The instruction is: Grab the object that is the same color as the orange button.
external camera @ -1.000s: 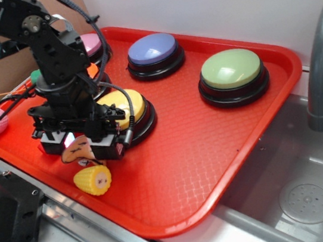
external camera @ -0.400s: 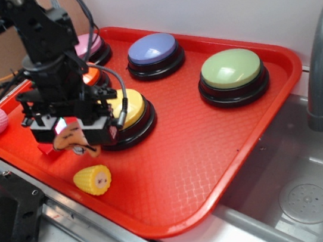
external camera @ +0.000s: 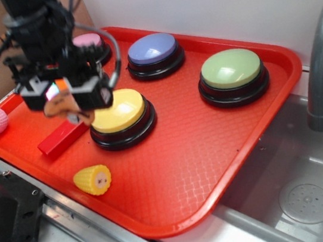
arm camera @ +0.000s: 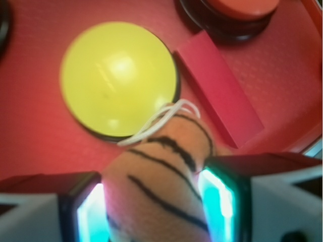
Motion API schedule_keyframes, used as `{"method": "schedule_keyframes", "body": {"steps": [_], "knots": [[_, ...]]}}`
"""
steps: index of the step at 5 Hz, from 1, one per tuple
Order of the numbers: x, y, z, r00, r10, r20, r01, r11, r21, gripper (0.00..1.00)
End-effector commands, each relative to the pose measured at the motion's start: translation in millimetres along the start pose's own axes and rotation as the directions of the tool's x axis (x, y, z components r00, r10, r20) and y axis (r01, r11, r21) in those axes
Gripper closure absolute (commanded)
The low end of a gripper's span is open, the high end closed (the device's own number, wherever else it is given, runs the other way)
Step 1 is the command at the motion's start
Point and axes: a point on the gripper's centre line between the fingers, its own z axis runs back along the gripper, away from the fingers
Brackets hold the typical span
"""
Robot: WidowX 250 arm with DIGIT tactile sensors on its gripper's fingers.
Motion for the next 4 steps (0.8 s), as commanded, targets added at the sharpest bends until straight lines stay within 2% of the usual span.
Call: {"method": "schedule_keyframes", "body": {"steps": [1,2,3,4], "knots": [[23.7,3.6,65.9,0.994,-0.097,0.056,0.101,0.991,-0.082,1.0],[28.6,6.2,91.2,0.985,-0.136,0.109,0.143,0.988,-0.051,1.0],[28.5,3.8,105.6,0.974,-0.164,0.156,0.173,0.984,-0.047,1.0],[28.7,-1.3,103.8,0.974,-0.171,0.146,0.168,0.985,0.028,1.0]]}}
